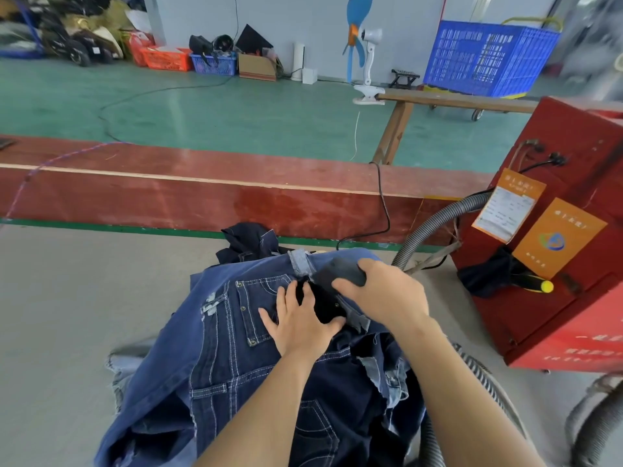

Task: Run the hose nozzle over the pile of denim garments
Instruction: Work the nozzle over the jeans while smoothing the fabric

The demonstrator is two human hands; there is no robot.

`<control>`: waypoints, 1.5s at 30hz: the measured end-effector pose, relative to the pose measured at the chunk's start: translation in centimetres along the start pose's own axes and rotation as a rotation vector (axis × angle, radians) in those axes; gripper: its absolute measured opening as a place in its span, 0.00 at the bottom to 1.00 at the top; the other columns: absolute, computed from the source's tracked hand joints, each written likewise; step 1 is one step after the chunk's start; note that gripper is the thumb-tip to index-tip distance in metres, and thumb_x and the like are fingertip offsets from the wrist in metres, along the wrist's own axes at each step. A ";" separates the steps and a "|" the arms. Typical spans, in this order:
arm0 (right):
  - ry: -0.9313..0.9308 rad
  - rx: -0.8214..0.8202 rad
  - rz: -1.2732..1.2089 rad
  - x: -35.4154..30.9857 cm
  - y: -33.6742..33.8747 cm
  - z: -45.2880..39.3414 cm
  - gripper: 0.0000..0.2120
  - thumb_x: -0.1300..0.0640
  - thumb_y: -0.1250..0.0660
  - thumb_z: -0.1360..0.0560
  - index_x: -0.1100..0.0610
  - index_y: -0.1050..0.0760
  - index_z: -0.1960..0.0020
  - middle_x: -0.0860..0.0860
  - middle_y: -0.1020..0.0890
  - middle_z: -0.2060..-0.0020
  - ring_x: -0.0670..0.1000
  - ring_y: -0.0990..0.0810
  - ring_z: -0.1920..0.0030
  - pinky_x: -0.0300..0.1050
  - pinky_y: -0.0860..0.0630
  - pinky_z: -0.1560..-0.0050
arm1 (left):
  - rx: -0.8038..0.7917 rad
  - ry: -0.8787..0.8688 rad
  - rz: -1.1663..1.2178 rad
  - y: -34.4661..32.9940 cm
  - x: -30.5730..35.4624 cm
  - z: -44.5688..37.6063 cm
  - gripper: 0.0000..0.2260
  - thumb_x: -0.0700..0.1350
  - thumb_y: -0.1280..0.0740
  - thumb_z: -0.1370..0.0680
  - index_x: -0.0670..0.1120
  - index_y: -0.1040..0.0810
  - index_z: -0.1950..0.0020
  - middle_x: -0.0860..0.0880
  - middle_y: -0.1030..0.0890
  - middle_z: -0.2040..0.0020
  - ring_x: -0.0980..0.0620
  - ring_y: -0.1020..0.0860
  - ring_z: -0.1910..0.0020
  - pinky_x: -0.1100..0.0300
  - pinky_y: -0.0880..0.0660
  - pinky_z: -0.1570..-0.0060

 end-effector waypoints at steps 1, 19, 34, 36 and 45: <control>-0.009 0.018 -0.042 0.3 0.6 -0.1 0.17 0.37 0.40 0.24 0.51 0.31 0.48 0.45 0.27 0.66 0.52 0.23 0.61 0.44 0.26 0.61 | -0.009 -0.002 0.002 0.0 0.0 0.0 0.40 0.68 0.38 0.27 0.54 0.51 0.21 0.54 0.55 0.20 0.51 0.61 0.22 0.37 0.64 0.29; -0.010 0.058 -0.052 0.2 0.8 -0.2 0.16 0.38 0.39 0.24 0.51 0.33 0.53 0.45 0.25 0.64 0.51 0.24 0.62 0.43 0.31 0.65 | -0.024 0.009 0.018 0.1 -0.1 0.0 0.42 0.68 0.36 0.27 0.54 0.52 0.21 0.54 0.56 0.21 0.51 0.62 0.22 0.38 0.65 0.29; 0.011 0.023 0.070 -0.7 -0.6 -0.1 0.18 0.38 0.40 0.23 0.52 0.29 0.46 0.46 0.27 0.64 0.51 0.27 0.62 0.42 0.34 0.68 | -0.005 0.026 0.019 0.3 0.0 0.2 0.46 0.68 0.34 0.30 0.53 0.52 0.21 0.54 0.55 0.21 0.52 0.61 0.22 0.39 0.64 0.28; -0.021 0.061 -0.027 -0.2 0.3 -0.3 0.18 0.38 0.39 0.23 0.51 0.29 0.44 0.46 0.26 0.63 0.52 0.23 0.60 0.43 0.30 0.65 | -0.019 0.037 0.027 0.3 0.0 0.3 0.47 0.69 0.33 0.30 0.52 0.53 0.21 0.53 0.57 0.21 0.51 0.62 0.22 0.39 0.64 0.28; 0.028 -0.122 0.176 0.0 0.0 0.1 0.17 0.37 0.38 0.25 0.51 0.31 0.54 0.45 0.27 0.68 0.50 0.25 0.65 0.41 0.36 0.70 | -0.062 0.088 -0.007 0.3 0.2 0.3 0.51 0.69 0.33 0.30 0.49 0.59 0.21 0.51 0.61 0.21 0.51 0.63 0.23 0.40 0.65 0.28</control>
Point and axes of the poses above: each hand's wrist, its own z-axis away from the middle knuckle, its own y-axis out of the back of the hand, x = y × z, the point moved 4 cm from there along -z, towards the middle knuckle
